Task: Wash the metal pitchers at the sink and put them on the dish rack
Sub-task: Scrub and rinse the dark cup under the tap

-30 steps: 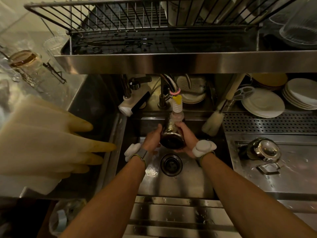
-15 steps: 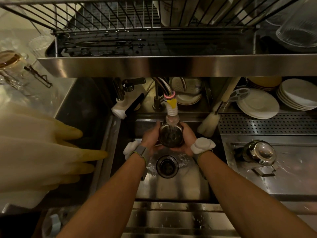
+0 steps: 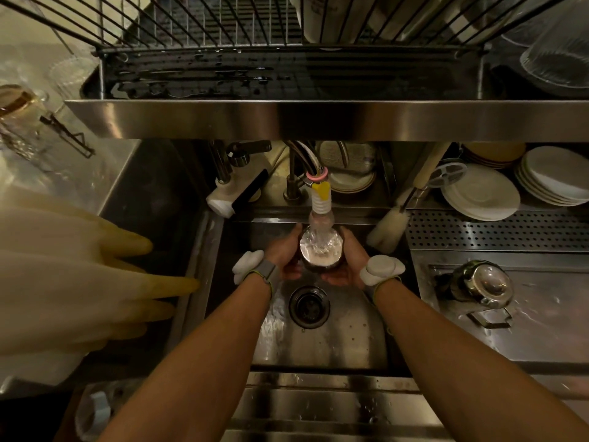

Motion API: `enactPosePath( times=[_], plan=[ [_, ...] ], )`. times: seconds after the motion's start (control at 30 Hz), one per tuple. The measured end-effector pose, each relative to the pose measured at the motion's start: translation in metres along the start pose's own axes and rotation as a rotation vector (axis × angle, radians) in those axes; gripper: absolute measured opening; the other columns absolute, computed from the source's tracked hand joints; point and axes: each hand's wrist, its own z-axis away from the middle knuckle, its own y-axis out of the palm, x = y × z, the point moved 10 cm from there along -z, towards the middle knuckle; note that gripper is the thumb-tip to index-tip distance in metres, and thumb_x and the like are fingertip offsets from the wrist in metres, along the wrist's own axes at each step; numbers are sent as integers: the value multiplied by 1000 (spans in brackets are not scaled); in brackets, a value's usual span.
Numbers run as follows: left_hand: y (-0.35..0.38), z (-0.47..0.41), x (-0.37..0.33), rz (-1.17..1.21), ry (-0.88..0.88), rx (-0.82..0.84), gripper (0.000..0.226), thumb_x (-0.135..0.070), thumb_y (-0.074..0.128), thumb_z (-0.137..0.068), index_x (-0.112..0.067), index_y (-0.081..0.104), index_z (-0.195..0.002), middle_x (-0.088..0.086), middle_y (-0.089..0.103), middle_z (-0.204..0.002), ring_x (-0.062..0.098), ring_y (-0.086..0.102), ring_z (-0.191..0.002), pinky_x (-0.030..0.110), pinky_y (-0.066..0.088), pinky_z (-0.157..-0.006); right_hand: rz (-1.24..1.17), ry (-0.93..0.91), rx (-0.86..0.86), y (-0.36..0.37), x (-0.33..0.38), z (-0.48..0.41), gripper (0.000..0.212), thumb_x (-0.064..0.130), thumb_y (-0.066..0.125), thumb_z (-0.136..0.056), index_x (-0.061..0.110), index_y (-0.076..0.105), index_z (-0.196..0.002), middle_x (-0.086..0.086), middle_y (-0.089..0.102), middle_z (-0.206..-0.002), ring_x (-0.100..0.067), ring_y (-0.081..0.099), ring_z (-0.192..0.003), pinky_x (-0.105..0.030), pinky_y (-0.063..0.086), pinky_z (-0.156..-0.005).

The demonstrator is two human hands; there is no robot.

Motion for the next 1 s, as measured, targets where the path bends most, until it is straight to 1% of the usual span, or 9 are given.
enactPosePath(
  times=[0.07,0.23,0.37,0.43,0.57,0.63,0.73,0.9,1.0],
  plan=[
    [-14,-2,0,35,8,-44,63,-60,50,-87,-5,65,-112,20,67,-109,16,51,-57,24,44,-52,8,14,34,15,-2,2,71,75,38,-83,19,63,-118,-14,69,-106,-32,67,-92,-40,59,-70],
    [-11,-4,4,16,8,-50,65,-64,49,-85,-10,63,-117,14,67,-113,25,65,-89,28,49,-66,23,0,-11,9,-1,3,78,79,39,-79,17,67,-117,-18,68,-115,-37,65,-102,-52,54,-88],
    [9,6,7,-73,-41,-4,61,-70,46,-83,-11,61,-86,10,61,-77,20,57,-60,26,47,-52,32,1,-98,-16,1,7,71,71,33,-88,14,63,-118,-16,65,-117,-34,64,-90,-34,55,-61],
    [3,6,7,-50,-44,-15,57,-69,48,-83,-13,60,-83,7,59,-74,19,53,-60,26,44,-52,48,3,-76,-9,1,7,73,70,33,-89,12,61,-121,-16,67,-111,-33,65,-88,-31,55,-55],
    [-20,3,13,-8,-58,-49,51,-65,52,-82,-15,61,-80,4,56,-72,18,51,-64,27,45,-58,122,59,14,14,-8,12,69,70,27,-90,11,58,-110,-14,62,-80,-26,65,-54,-24,50,-35],
    [-17,5,15,-31,-71,-32,45,-62,53,-83,-18,60,-78,4,57,-72,18,52,-64,29,46,-62,77,72,48,13,-12,11,74,72,28,-88,11,59,-115,-15,64,-89,-28,65,-73,-29,56,-48],
    [-8,12,13,-27,-66,10,30,-48,57,-86,-19,60,-78,5,62,-80,19,56,-70,28,48,-63,19,104,94,12,-17,10,76,76,38,-82,16,62,-121,-16,66,-114,-33,62,-103,-45,55,-85],
    [-18,20,-6,-102,30,-20,17,-27,59,-86,-13,62,-77,9,63,-86,22,58,-72,30,46,-67,133,84,128,30,-16,22,62,65,60,-76,21,62,-119,-12,66,-117,-29,63,-101,-39,57,-62],
    [-47,25,-42,-313,263,-271,27,-24,57,-88,-4,71,-101,15,68,-111,33,62,-103,31,46,-81,207,32,67,26,-9,24,57,53,73,-70,16,61,-111,-13,66,-107,-30,64,-96,-44,57,-71]
  ],
)
